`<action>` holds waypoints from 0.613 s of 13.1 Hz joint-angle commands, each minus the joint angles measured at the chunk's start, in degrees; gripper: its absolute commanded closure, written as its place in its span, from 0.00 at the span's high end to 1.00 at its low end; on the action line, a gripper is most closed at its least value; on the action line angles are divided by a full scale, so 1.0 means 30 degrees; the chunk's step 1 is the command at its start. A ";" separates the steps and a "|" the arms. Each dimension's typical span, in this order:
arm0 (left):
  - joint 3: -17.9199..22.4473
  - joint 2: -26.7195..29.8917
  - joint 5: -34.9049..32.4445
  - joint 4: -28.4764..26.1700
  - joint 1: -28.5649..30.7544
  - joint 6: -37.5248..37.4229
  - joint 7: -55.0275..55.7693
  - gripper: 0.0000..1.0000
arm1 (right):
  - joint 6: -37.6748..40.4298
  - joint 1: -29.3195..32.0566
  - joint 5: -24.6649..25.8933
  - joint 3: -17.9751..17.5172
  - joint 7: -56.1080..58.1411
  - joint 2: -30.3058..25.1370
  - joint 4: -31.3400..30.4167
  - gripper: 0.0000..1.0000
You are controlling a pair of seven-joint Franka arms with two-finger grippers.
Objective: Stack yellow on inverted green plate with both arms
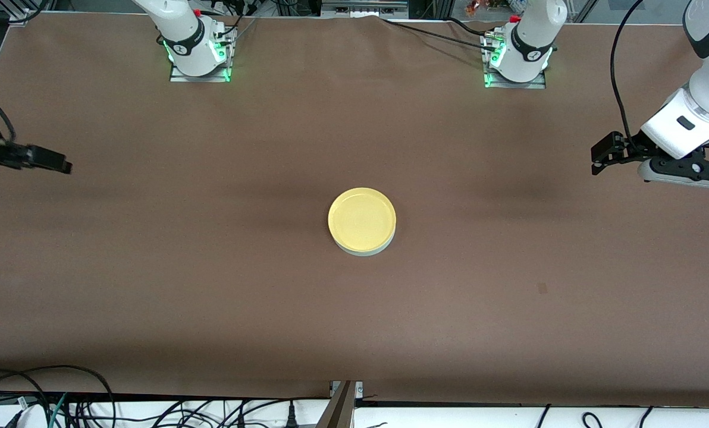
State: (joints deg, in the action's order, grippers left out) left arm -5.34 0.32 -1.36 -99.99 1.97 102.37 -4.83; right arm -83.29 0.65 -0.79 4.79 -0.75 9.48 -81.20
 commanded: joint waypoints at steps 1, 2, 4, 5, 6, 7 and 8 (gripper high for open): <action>-0.0355 -0.0165 -0.0249 0.0692 -0.0072 -0.0491 -0.0207 1.00 | -0.0801 0.0605 0.0292 -0.0248 0.0278 -0.2744 -0.2520 1.00; -0.0445 -0.0165 -0.0278 0.0838 -0.0101 -0.0781 -0.0178 1.00 | -0.0772 0.0605 0.0321 -0.0248 0.0220 -0.2925 -0.2581 1.00; -0.0562 -0.0165 -0.0278 0.0985 -0.0101 -0.1163 -0.0177 1.00 | -0.0103 0.0605 0.0670 -0.0247 0.0337 -0.3160 -0.2464 1.00; -0.0592 -0.0165 -0.0278 0.1073 -0.0072 -0.1223 -0.0177 1.00 | 0.0134 0.0605 0.0963 -0.0248 0.0337 -0.3161 -0.2464 1.00; -0.0679 -0.0194 -0.0278 0.1074 -0.0072 -0.1223 -0.0177 1.00 | 0.0339 0.0605 0.1169 -0.0248 0.0395 -0.3074 -0.2406 1.00; -0.0680 -0.0165 -0.0278 0.1074 -0.0072 -0.1223 -0.0177 1.00 | 0.0371 0.0605 0.1171 -0.0248 0.0483 -0.3016 -0.2376 1.00; -0.0680 -0.0194 -0.0278 0.1074 -0.0072 -0.1223 -0.0177 1.00 | 0.0487 0.0605 0.1171 -0.0277 0.0629 -0.3015 -0.2376 1.00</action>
State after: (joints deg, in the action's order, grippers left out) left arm -7.20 0.32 -1.36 -98.47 1.91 100.15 -4.83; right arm -82.57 2.06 1.63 4.57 -0.14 1.10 -87.49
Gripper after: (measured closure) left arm 0.000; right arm 0.000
